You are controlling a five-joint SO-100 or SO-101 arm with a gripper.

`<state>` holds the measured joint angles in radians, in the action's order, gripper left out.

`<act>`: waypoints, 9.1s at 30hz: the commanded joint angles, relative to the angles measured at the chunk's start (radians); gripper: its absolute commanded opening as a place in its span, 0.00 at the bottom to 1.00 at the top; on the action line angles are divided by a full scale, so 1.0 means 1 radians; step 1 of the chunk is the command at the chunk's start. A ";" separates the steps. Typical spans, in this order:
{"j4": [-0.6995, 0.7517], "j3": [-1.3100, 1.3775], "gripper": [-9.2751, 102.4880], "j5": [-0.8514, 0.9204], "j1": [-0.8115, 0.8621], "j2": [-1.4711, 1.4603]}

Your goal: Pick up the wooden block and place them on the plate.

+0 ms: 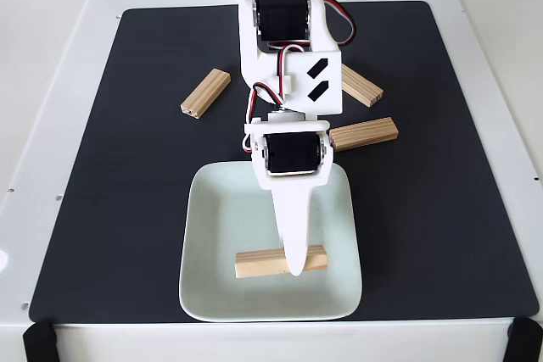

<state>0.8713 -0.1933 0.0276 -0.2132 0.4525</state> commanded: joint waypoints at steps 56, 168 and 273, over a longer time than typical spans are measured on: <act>0.529 -1.483 0.08 0.555 -0.011 1.609; 0.081 -1.718 0.08 1.154 0.356 1.048; -0.046 0.040 0.08 -0.028 0.032 0.021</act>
<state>0.8299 -0.1657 0.0015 -0.1795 0.4525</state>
